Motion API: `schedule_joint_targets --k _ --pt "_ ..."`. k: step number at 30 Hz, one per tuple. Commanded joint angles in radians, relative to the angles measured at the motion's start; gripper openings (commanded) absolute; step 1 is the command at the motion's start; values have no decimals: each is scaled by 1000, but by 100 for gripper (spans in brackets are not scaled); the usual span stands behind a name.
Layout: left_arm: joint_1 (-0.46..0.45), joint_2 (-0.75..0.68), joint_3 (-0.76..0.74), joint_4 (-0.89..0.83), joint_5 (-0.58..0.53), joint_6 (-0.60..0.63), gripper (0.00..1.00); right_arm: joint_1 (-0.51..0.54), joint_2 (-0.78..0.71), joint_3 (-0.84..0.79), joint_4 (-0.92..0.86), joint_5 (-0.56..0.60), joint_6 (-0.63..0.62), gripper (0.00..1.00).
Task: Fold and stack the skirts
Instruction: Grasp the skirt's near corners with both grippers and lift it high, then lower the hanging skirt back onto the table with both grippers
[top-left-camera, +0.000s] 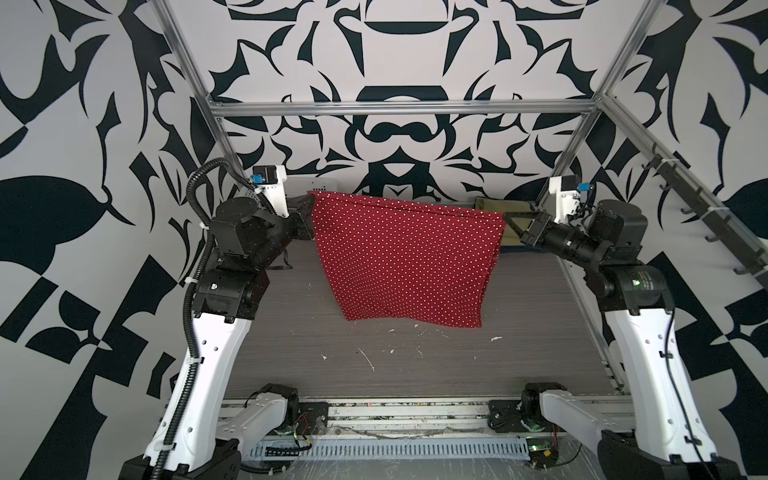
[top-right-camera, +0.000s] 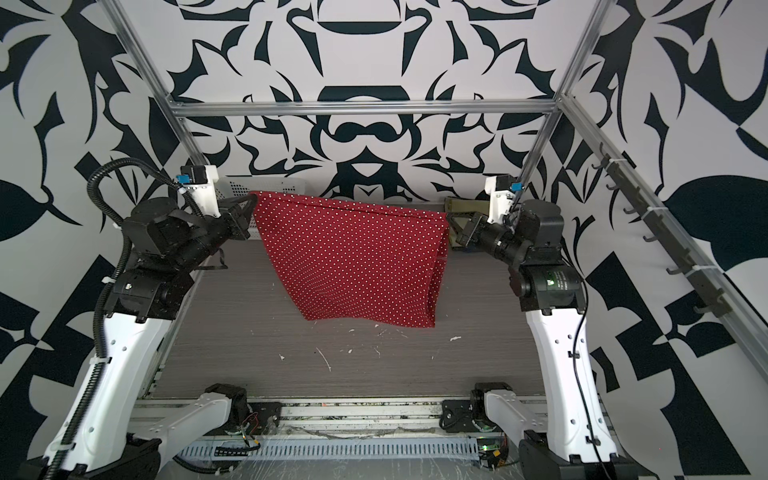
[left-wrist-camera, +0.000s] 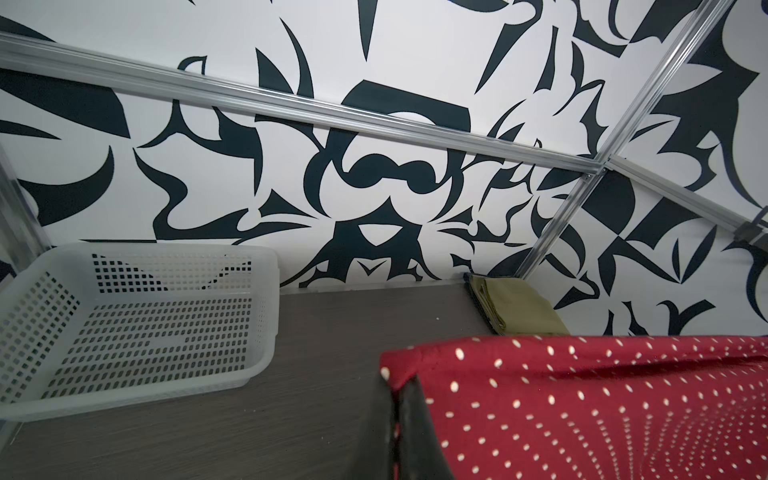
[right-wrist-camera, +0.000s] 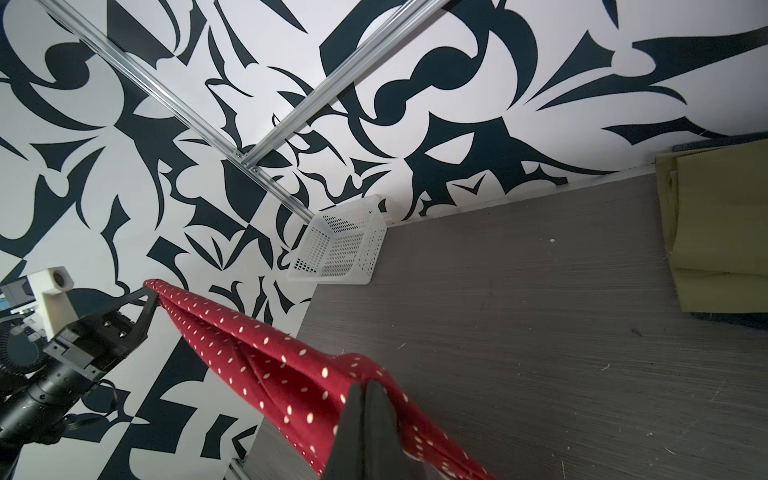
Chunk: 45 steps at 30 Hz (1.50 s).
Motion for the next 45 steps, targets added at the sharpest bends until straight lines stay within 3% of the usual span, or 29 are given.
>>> schedule_joint_targets --k 1,4,9,12,19,22,24,27,32,33,34,36,38,40,42,43,45 --pt "9 36 -22 49 -22 11 0 -8 53 11 61 11 18 0" --pt "9 117 -14 105 -29 23 0 -9 128 11 139 1 36 0" --pt "9 330 122 196 -13 65 0 1 319 103 248 -19 50 0" --pt "9 481 282 231 -15 113 0 8 462 241 270 -21 54 0" --pt "9 825 823 80 25 156 0 9 708 586 309 -47 100 0" --pt "9 838 871 66 54 159 0 9 746 678 301 -66 94 0" --pt "10 792 792 101 62 162 0 9 738 678 303 -74 81 0" --pt "9 657 551 202 75 166 0 9 681 560 346 -74 67 0" --pt "7 371 -80 424 45 134 0 8 500 83 495 -79 85 0" --pt "6 327 -200 468 42 119 13 8 461 -21 525 -83 96 2" --pt "6 280 -333 513 37 97 19 8 414 -163 562 -93 111 5" --pt "7 205 -556 576 23 36 15 9 323 -403 602 -111 127 10" --pt "6 142 -734 602 28 -44 25 9 218 -627 581 -126 129 23" --pt "6 74 -851 570 54 -107 28 8 95 -763 470 -151 102 31" --pt "6 -28 -904 489 70 -137 48 9 -42 -821 296 -138 70 40" --pt "5 -87 -919 445 65 -147 60 9 -126 -826 202 -104 60 50" --pt "6 -171 -924 395 60 -151 64 8 -233 -815 131 -72 69 59"
